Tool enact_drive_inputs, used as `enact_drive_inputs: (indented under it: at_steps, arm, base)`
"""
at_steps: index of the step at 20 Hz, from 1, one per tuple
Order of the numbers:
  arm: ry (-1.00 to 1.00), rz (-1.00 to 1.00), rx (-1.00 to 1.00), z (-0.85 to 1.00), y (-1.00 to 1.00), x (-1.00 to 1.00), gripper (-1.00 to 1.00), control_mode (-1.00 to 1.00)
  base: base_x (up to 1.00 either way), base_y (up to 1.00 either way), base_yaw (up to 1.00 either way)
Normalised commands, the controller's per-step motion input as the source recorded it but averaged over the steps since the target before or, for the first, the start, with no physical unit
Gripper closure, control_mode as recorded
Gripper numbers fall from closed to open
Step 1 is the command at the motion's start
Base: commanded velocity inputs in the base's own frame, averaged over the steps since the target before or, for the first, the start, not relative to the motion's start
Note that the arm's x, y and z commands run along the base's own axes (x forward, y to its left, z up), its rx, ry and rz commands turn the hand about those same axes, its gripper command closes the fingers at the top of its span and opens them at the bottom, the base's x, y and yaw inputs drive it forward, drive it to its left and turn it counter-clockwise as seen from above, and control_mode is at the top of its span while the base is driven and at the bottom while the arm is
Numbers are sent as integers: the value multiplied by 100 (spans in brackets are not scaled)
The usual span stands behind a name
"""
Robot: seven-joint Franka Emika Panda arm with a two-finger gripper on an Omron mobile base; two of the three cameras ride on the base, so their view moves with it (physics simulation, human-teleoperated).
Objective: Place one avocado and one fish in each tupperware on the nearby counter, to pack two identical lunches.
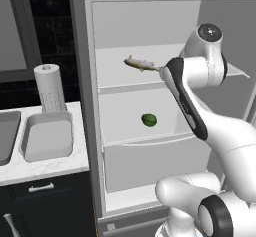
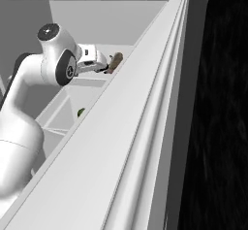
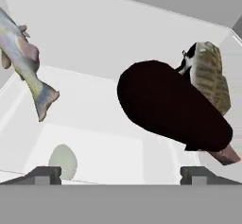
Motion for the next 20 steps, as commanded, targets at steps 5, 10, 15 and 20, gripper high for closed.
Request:
enact_drive_inputs:
  at_steps: [5,10,15,20]
  arm:
    - [0,11,-24,41,-25,51,-100,-100]
    - [16,11,-26,13,-16,64,-100,-100]
    - [1,4,-7,-17,1,15,-100,-100]
    - [-2,9,-3,-22,2,-4,-100,-100]
  base:
    - [0,0,0]
    - [0,0,0]
    - [0,0,0]
    - [0,0,0]
